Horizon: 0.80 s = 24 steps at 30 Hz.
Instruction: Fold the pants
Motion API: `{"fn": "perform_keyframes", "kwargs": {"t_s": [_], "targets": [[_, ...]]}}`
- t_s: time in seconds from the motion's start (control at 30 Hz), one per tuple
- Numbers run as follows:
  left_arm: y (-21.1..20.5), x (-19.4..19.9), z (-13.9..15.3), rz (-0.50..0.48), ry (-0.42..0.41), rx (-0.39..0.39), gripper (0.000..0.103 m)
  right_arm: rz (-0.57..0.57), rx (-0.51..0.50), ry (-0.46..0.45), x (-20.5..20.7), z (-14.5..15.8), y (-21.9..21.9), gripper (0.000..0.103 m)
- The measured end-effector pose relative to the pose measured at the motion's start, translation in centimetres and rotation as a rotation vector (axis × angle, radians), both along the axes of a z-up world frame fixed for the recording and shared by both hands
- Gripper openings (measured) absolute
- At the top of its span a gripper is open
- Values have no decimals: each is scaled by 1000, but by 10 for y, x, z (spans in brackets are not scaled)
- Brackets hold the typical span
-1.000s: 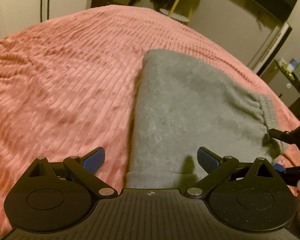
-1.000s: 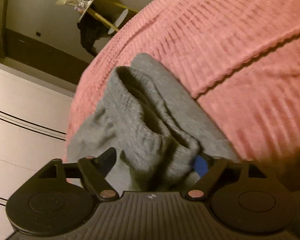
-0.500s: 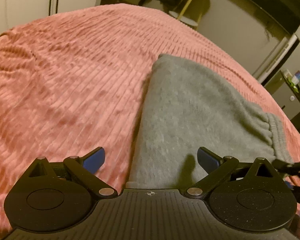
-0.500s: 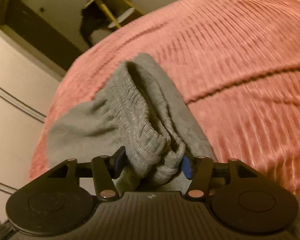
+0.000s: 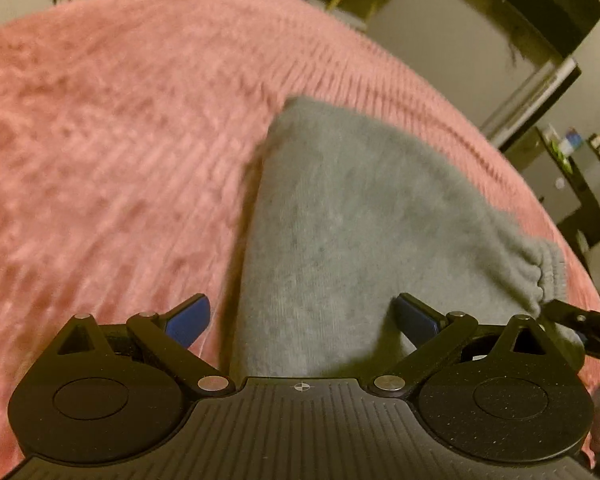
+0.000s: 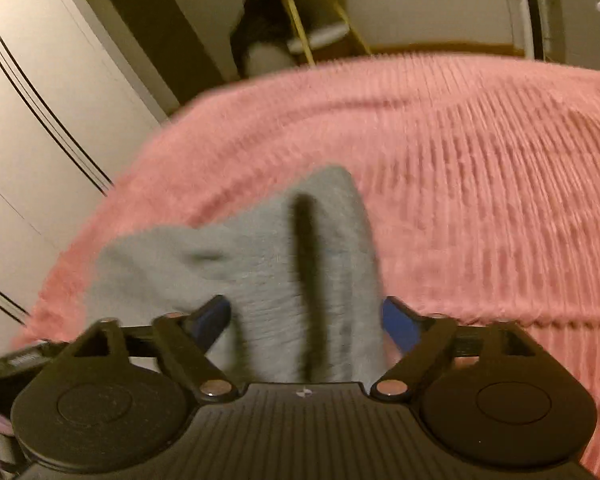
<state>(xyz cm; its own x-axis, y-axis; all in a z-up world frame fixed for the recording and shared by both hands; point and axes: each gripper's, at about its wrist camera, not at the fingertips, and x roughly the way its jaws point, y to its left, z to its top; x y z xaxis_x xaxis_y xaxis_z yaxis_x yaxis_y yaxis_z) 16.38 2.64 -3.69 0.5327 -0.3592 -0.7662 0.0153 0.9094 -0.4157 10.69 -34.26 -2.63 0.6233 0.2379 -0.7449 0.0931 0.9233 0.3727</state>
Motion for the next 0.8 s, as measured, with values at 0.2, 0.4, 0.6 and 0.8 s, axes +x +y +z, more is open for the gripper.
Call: {"fn": "perform_keyframes", "kwargs": {"t_s": [0.2, 0.4, 0.6, 0.8], "targets": [[-5, 17, -10, -114, -22, -45, 101, 54, 339, 23, 14, -39, -41, 89], [-16, 40, -15, -227, -24, -30, 103, 106, 378, 42, 29, -43, -37, 74], [-20, 43, -11, -214, -49, -35, 90, 97, 272, 77, 44, -37, -10, 73], [3, 45, -5, -136, -47, -144, 53, 79, 125, 0, 27, -4, 19, 57]]}}
